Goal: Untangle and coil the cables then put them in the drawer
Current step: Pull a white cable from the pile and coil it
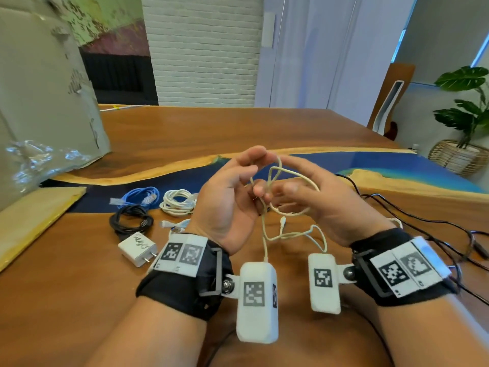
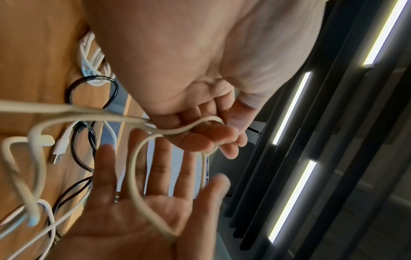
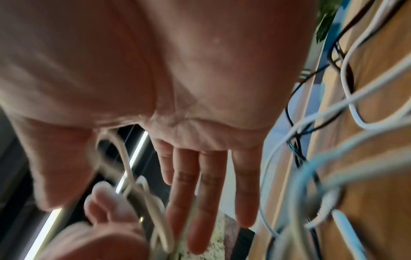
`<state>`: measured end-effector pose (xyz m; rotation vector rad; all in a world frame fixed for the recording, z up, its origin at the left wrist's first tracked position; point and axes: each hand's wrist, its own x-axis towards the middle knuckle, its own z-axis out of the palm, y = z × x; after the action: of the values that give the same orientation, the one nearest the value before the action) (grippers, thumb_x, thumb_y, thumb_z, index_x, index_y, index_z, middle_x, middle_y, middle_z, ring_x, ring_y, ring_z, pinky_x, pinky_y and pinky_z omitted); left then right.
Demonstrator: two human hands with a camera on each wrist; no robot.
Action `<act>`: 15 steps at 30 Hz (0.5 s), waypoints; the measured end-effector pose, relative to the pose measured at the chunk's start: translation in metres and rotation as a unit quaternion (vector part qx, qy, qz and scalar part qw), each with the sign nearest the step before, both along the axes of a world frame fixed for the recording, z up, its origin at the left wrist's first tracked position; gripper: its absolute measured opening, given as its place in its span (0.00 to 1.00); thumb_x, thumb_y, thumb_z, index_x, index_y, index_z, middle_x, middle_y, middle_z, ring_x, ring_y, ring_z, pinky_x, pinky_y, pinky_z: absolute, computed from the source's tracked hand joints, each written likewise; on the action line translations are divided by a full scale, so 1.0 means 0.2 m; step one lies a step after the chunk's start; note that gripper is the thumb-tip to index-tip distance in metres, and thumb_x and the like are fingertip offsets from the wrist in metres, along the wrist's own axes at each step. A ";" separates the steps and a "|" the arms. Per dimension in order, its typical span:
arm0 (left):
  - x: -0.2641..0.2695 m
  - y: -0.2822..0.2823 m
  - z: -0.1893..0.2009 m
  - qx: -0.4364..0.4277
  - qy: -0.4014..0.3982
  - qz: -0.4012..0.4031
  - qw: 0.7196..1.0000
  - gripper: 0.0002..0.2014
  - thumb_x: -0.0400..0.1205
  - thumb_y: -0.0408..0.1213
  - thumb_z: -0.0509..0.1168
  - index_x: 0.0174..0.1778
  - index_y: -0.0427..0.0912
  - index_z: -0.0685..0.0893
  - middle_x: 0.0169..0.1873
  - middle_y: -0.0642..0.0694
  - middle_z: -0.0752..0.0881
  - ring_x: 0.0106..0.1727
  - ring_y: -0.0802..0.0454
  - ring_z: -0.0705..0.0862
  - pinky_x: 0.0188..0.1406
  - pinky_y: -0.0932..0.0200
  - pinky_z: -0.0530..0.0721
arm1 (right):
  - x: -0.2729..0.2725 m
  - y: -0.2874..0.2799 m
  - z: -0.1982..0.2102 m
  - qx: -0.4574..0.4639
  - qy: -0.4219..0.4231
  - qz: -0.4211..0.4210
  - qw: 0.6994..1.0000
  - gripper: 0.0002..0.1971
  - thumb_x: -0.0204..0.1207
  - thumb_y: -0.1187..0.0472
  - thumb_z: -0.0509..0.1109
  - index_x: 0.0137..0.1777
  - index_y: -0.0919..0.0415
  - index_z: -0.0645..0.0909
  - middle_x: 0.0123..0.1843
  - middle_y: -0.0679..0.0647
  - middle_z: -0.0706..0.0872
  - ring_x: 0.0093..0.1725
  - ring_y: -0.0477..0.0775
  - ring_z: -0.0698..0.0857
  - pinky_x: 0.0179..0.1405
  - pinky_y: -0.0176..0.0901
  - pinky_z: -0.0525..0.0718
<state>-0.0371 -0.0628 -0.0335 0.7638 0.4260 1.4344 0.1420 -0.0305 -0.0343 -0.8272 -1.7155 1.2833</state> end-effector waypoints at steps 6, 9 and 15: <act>-0.01 0.04 -0.02 -0.070 0.066 0.050 0.994 0.11 0.87 0.30 0.60 0.62 0.40 0.84 0.33 0.48 0.79 0.21 0.57 0.64 0.21 0.63 0.63 | 0.01 0.00 0.02 -0.083 0.097 -0.077 0.989 0.22 0.92 0.54 0.56 0.56 0.66 0.89 0.37 0.63 0.89 0.38 0.63 0.85 0.45 0.55 0.85; -0.04 0.09 -0.06 -0.142 0.078 0.094 0.982 0.06 0.86 0.32 0.66 0.56 0.39 0.85 0.28 0.50 0.74 0.20 0.58 0.62 0.19 0.64 0.60 | 0.07 0.01 0.06 -0.103 0.209 -0.137 0.963 0.25 0.92 0.49 0.54 0.38 0.59 0.82 0.31 0.55 0.83 0.34 0.57 0.86 0.40 0.54 0.89; -0.07 0.11 -0.08 -0.182 0.020 0.100 0.978 0.06 0.86 0.34 0.68 0.57 0.40 0.85 0.27 0.50 0.73 0.20 0.59 0.63 0.18 0.66 0.64 | 0.18 0.02 0.10 -0.090 0.229 -0.147 0.958 0.14 0.88 0.49 0.62 0.51 0.56 0.84 0.44 0.57 0.88 0.42 0.57 0.89 0.46 0.56 0.91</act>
<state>-0.0516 -0.0413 -0.0503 0.4631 0.7913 1.4717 0.1775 -0.0266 -0.0151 -0.7796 -1.0794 1.3115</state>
